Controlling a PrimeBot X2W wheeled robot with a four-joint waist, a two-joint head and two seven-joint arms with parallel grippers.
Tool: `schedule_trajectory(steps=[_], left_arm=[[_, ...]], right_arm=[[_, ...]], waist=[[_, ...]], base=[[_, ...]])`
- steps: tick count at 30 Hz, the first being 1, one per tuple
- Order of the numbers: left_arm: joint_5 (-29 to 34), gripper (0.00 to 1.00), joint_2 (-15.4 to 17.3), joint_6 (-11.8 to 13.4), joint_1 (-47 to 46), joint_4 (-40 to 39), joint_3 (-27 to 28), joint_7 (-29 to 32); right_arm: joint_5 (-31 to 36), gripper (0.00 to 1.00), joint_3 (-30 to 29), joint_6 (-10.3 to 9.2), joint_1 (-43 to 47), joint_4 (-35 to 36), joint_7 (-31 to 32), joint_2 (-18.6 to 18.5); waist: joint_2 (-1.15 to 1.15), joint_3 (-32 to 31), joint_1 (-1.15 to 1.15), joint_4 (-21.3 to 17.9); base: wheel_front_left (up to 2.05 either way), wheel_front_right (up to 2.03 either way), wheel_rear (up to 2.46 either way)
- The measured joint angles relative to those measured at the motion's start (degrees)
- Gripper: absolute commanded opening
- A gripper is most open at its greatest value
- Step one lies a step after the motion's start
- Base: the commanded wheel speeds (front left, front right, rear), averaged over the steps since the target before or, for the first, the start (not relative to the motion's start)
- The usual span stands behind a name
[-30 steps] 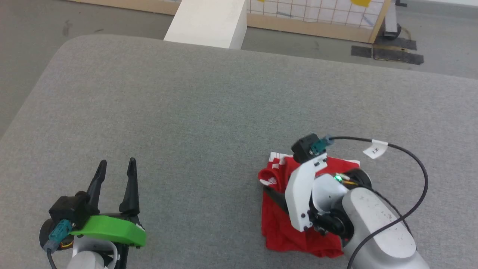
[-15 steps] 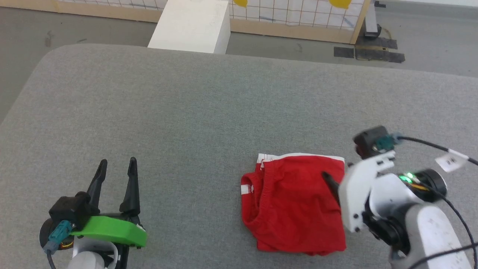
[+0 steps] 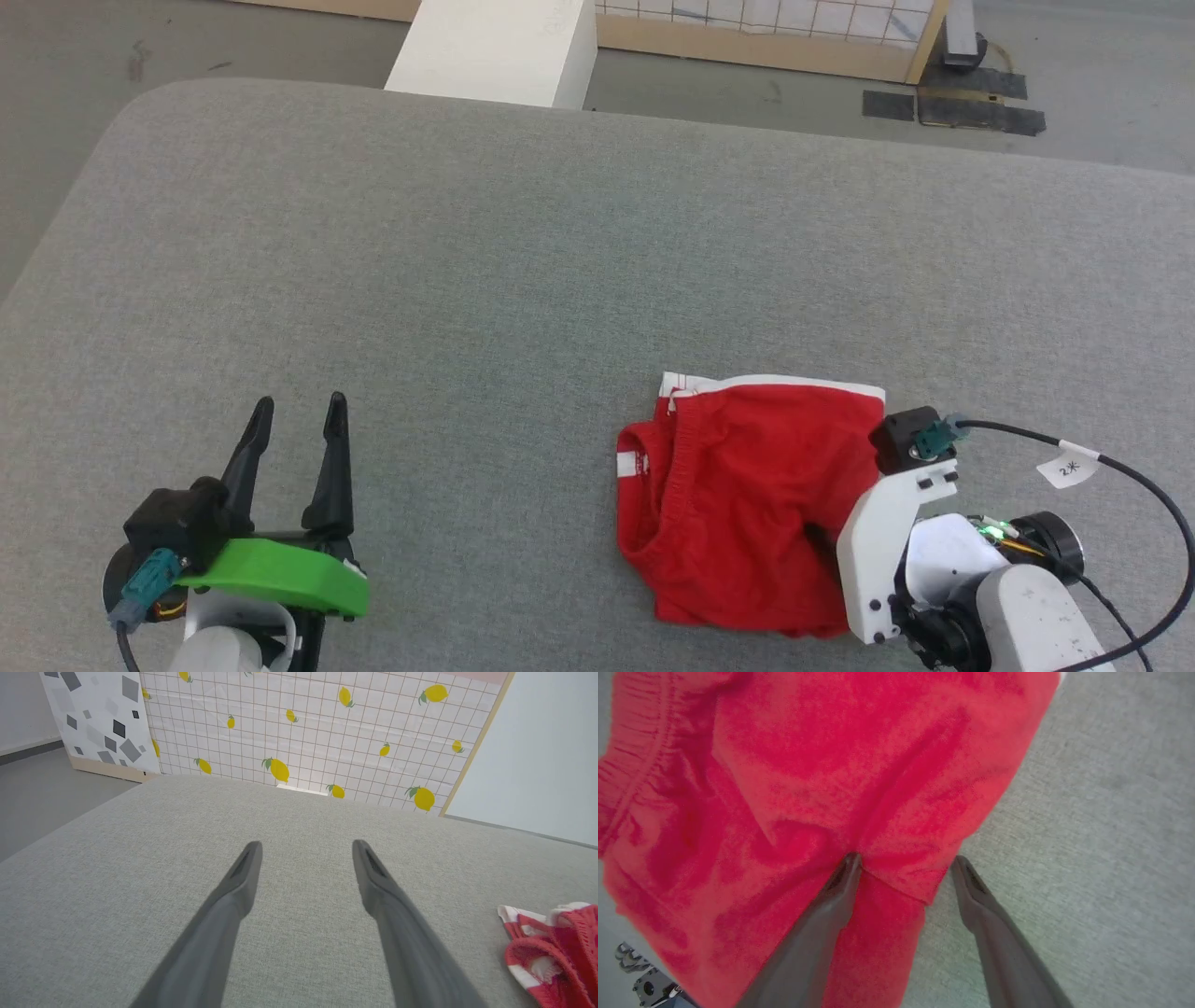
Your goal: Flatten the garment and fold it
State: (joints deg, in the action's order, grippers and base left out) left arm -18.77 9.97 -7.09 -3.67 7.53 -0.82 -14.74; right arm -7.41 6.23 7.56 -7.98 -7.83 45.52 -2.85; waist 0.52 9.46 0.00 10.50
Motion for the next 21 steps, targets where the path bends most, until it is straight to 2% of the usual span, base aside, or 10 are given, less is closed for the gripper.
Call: schedule_trajectory(steps=[4,5,7,13,16,19,21], left_arm=[[-0.03,1.00,0.11,0.00,0.00,0.25,0.01,0.00],[-0.03,1.00,0.12,0.00,0.00,0.30,0.04,0.00],[-0.04,1.00,0.10,0.00,0.01,0.40,0.07,0.00],[-0.03,1.00,0.02,0.00,0.09,0.51,0.68,0.00],[-0.03,1.00,0.01,0.00,0.45,-0.05,1.52,-0.01],[-0.03,1.00,0.10,0.00,1.60,-0.70,2.29,-0.04],[-0.03,1.00,0.04,0.00,2.30,-1.36,2.43,-0.04]], right_arm=[[0.65,1.00,0.35,0.00,-1.48,-2.90,-1.49,0.00],[0.74,0.81,0.32,0.00,-1.80,-3.50,-1.51,0.00],[1.02,0.00,0.36,0.00,-2.54,-4.56,-1.81,0.01],[2.52,0.00,1.92,0.02,-3.76,-5.35,-2.52,0.20],[4.45,0.00,4.47,0.02,-4.32,-4.36,-1.20,0.15],[4.74,0.00,8.66,0.02,-5.58,-2.60,1.22,-2.19],[4.20,0.00,11.26,0.02,-7.08,-1.23,2.53,-5.54]], waist=[[0.00,0.16,0.00,0.36],[0.00,0.14,0.00,0.37],[0.00,0.03,0.00,0.36],[0.00,-0.44,0.00,-0.97],[0.00,-0.62,0.00,-2.61],[0.00,-0.76,0.00,-5.08],[0.00,-0.80,0.00,-7.32]], base=[[0.00,0.00,0.00],[0.00,0.00,0.00],[0.00,0.00,0.00],[0.00,0.00,0.00],[0.00,0.00,0.00],[0.00,0.00,0.00],[0.00,0.00,0.00]])
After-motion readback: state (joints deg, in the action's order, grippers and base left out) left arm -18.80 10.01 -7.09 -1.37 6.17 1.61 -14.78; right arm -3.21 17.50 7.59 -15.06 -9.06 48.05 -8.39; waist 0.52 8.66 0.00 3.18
